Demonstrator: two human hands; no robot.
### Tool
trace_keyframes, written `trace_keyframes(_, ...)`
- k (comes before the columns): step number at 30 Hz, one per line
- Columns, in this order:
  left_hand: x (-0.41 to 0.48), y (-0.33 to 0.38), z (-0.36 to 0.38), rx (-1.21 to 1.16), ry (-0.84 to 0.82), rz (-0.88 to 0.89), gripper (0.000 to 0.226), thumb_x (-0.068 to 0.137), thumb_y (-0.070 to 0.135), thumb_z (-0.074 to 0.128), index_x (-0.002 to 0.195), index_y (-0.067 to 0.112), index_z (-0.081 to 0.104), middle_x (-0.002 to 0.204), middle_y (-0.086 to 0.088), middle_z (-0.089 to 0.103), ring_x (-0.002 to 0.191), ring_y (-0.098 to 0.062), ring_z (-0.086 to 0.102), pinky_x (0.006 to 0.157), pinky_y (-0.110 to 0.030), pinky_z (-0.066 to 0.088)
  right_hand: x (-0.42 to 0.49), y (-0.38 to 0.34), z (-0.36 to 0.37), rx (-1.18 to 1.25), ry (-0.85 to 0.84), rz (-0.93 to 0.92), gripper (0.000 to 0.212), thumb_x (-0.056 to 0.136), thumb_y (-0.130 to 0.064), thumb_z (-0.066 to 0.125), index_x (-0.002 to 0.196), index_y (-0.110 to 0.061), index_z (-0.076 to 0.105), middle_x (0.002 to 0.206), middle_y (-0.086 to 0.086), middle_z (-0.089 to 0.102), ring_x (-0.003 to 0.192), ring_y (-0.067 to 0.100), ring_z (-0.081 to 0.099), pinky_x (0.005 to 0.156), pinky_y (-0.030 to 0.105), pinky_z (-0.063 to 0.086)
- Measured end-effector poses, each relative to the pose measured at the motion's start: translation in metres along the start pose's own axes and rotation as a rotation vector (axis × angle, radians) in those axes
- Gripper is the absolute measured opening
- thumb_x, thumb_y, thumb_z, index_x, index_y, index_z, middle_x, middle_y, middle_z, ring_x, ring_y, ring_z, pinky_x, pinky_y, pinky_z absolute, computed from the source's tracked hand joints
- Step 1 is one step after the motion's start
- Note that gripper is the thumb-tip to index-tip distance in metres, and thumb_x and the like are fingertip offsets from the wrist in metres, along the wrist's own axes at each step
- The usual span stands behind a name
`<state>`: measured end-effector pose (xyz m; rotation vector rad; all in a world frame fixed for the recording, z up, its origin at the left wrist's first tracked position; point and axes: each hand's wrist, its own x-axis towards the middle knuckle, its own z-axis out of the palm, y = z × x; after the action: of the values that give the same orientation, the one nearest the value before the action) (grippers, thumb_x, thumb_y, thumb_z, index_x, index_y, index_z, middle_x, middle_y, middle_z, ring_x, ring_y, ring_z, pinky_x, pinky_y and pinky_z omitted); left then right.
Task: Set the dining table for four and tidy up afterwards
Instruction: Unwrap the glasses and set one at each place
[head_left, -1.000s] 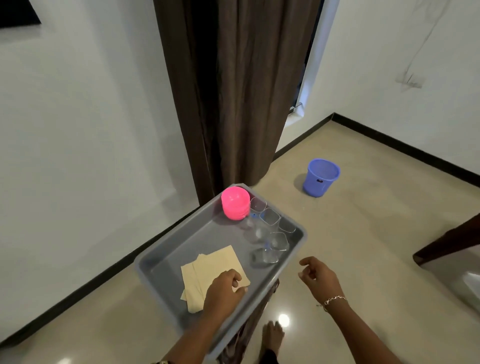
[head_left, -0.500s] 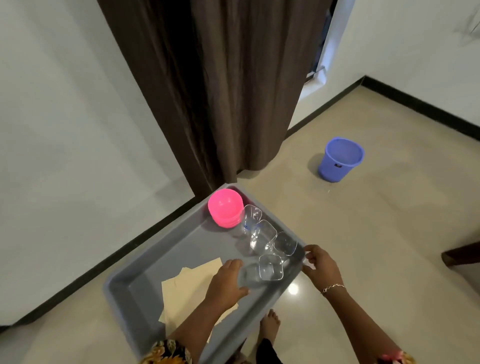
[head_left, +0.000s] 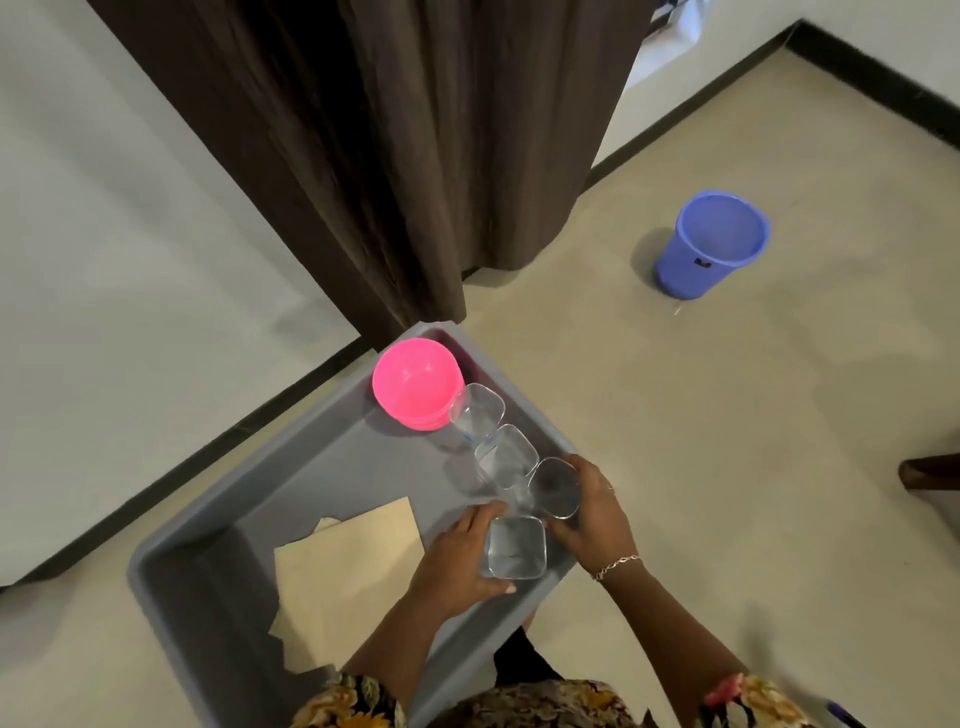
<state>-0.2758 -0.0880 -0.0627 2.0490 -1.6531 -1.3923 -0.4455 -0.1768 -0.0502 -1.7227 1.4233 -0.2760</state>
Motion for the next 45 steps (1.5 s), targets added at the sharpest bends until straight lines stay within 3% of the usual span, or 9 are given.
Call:
trace_keyframes(7,-0.014,-0.004,-0.008,0.012,0.088,0.103,0.073,0.067,0.036,0.078,0.131,0.027,0.043,0.130,0.016,0.047,0.118,-0.007,0.048,0.087,-0.010,0.034,-0.010,-0.008,-0.006,0.116,0.062,-0.085,0.063,0.064,-0.017,0.081,0.118,-0.019,0.049,0.109,-0.015,0.054,0.103,0.013,0.053,0.081,0.006,0.035)
trace_keyframes(11,-0.048,-0.002,-0.027,-0.051,0.136,0.136,0.073,0.055,0.058,0.063,0.121,0.040,0.040,0.118,0.028,0.047,0.109,-0.002,0.052,0.085,-0.006,0.037,-0.034,-0.029,-0.020,0.266,0.153,-0.058,0.068,0.053,-0.043,0.072,0.113,-0.027,0.044,0.107,-0.018,0.054,0.098,0.002,0.054,0.075,-0.002,0.035)
trace_keyframes(19,-0.114,0.000,-0.046,-0.283,0.274,0.320,0.060,0.059,0.059,0.067,0.108,0.031,0.045,0.111,0.017,0.058,0.101,0.009,0.054,0.078,-0.001,0.037,-0.138,-0.071,-0.029,0.463,0.498,-0.153,0.065,0.056,-0.028,0.079,0.110,-0.029,0.043,0.109,-0.017,0.053,0.098,-0.013,0.052,0.081,0.007,0.043)
trace_keyframes(23,-0.158,0.012,-0.042,-0.359,0.274,0.498,0.057,0.060,0.058,0.066,0.106,0.032,0.046,0.106,0.013,0.059,0.099,0.009,0.054,0.081,-0.005,0.040,-0.221,-0.091,-0.013,0.648,0.689,-0.156,0.065,0.052,-0.030,0.076,0.109,-0.030,0.044,0.111,-0.009,0.053,0.105,0.001,0.053,0.084,0.016,0.046)
trace_keyframes(26,-0.190,0.028,-0.027,-0.408,0.202,0.579,0.048,0.063,0.051,0.071,0.100,0.034,0.046,0.105,0.014,0.059,0.099,0.005,0.056,0.082,-0.009,0.041,-0.286,-0.093,-0.001,0.673,0.795,-0.126,0.061,0.058,-0.015,0.073,0.111,-0.028,0.045,0.111,-0.002,0.055,0.106,0.010,0.056,0.090,0.027,0.046)
trace_keyframes(30,-0.225,0.061,0.011,-0.447,0.073,0.675,0.049,0.059,0.054,0.069,0.095,0.028,0.048,0.103,0.006,0.061,0.097,-0.007,0.059,0.078,-0.010,0.044,-0.369,-0.085,0.005,0.629,0.940,-0.060,0.060,0.057,-0.014,0.073,0.108,-0.030,0.046,0.105,-0.004,0.056,0.103,0.011,0.058,0.090,0.029,0.045)
trace_keyframes(34,-0.261,0.096,0.061,-0.442,-0.067,0.774,0.049,0.059,0.054,0.068,0.096,0.028,0.049,0.100,0.010,0.061,0.094,-0.002,0.060,0.082,-0.024,0.048,-0.453,-0.069,0.005,0.599,1.110,-0.001,0.063,0.056,-0.018,0.076,0.110,-0.028,0.045,0.107,0.000,0.056,0.105,0.016,0.057,0.092,0.034,0.047)
trace_keyframes(39,-0.314,0.145,0.132,-0.423,-0.229,0.876,0.047,0.057,0.052,0.069,0.093,0.028,0.049,0.098,0.011,0.061,0.095,-0.008,0.061,0.085,-0.031,0.049,-0.560,-0.040,0.001,0.550,1.343,0.075,0.067,0.050,-0.039,0.075,0.109,-0.029,0.046,0.108,0.005,0.057,0.099,0.004,0.058,0.087,0.018,0.047)
trace_keyframes(45,-0.388,0.204,0.240,-0.403,-0.404,0.963,0.047,0.058,0.053,0.068,0.094,0.028,0.050,0.096,0.023,0.060,0.094,-0.007,0.061,0.084,-0.026,0.049,-0.693,0.014,-0.001,0.486,1.510,0.173,0.069,0.051,-0.041,0.075,0.112,-0.029,0.045,0.110,-0.002,0.055,0.103,0.007,0.058,0.085,0.017,0.049)
